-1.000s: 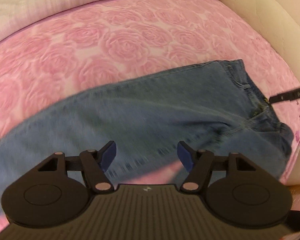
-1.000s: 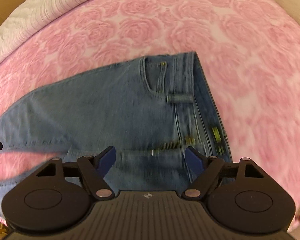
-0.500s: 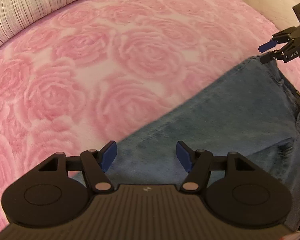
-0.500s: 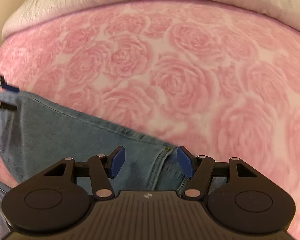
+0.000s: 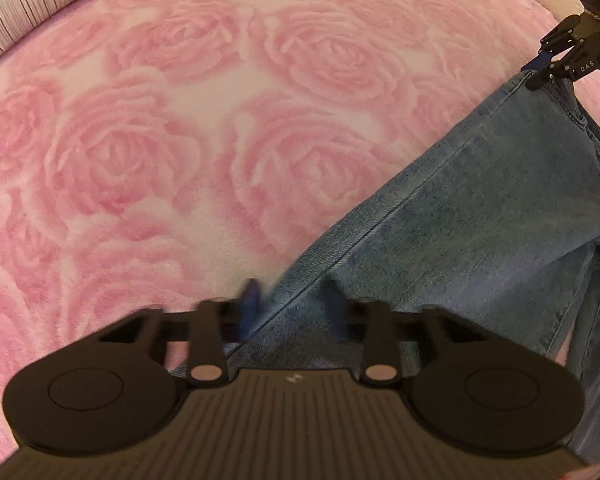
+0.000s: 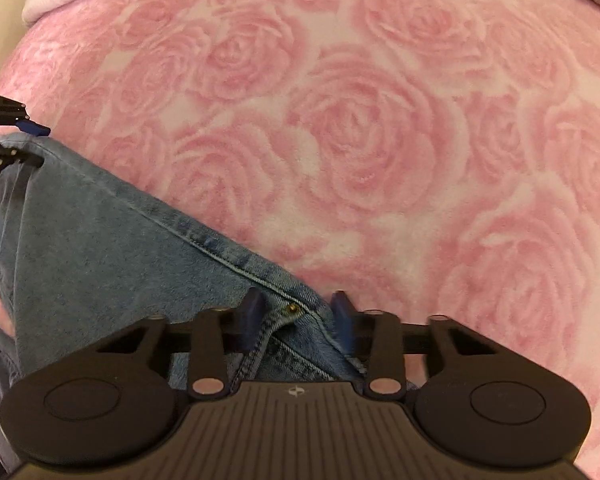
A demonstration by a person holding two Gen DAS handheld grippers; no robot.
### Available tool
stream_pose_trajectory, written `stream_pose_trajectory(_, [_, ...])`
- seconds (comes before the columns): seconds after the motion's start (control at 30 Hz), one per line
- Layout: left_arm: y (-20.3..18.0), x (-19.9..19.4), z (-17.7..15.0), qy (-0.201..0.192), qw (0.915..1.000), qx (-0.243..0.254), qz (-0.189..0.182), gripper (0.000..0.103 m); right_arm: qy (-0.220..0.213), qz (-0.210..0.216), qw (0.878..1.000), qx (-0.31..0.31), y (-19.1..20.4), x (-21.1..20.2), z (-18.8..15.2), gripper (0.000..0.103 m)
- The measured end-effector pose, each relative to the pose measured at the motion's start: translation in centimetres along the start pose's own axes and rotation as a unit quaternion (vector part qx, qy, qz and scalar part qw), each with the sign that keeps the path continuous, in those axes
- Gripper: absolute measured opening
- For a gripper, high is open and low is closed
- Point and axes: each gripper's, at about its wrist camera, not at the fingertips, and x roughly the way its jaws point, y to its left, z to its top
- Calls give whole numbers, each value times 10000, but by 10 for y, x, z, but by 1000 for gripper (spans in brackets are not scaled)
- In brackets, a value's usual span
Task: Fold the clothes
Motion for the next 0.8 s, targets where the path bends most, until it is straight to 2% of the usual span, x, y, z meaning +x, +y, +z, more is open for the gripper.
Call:
stream_pose_trajectory(0.07, [-7,-6,-4,-43,9999,105,122,10,-84,-49,9999,-80,4,-8,-2,27])
stream_pose_trajectory(0.17, [-21,-22,-14,-241,9990,115,345,7,-378,-292,9986,-235,18,-24,-8,25])
stream_pose_trajectory(0.27, [-37,-53,-31,-654,9960,-158,583,6,-752,-541,9950,-368,34,-47,-18,23])
stream_pose_trajectory(0.4, [-71,-107,-62,-1201,9863,-639,935,5,-1298,-809,9863,-618,66,-89,-45,23])
stream_pose_trajectory(0.53, [-137,-176,-114,-1583,9733,-1109,1235,5,-1808,-1055,9728,-989,109,-137,-88,23])
stream_pose_trajectory(0.63, [-200,-203,-159,-1584,9653,-1597,1328,5,-2027,-1082,9669,-1109,142,-174,-142,22])
stream_pose_trajectory(0.7, [-239,-202,-193,-1378,9610,-2073,1207,5,-2033,-1037,9674,-1098,163,-192,-183,21])
stream_pose_trajectory(0.77, [-269,-187,-225,-1059,9509,-2721,1022,5,-1677,-1063,9734,-1140,185,-191,-231,21])
stream_pose_trajectory(0.8, [-283,-178,-240,-887,9444,-3026,927,5,-1336,-1061,9794,-1079,191,-181,-252,21])
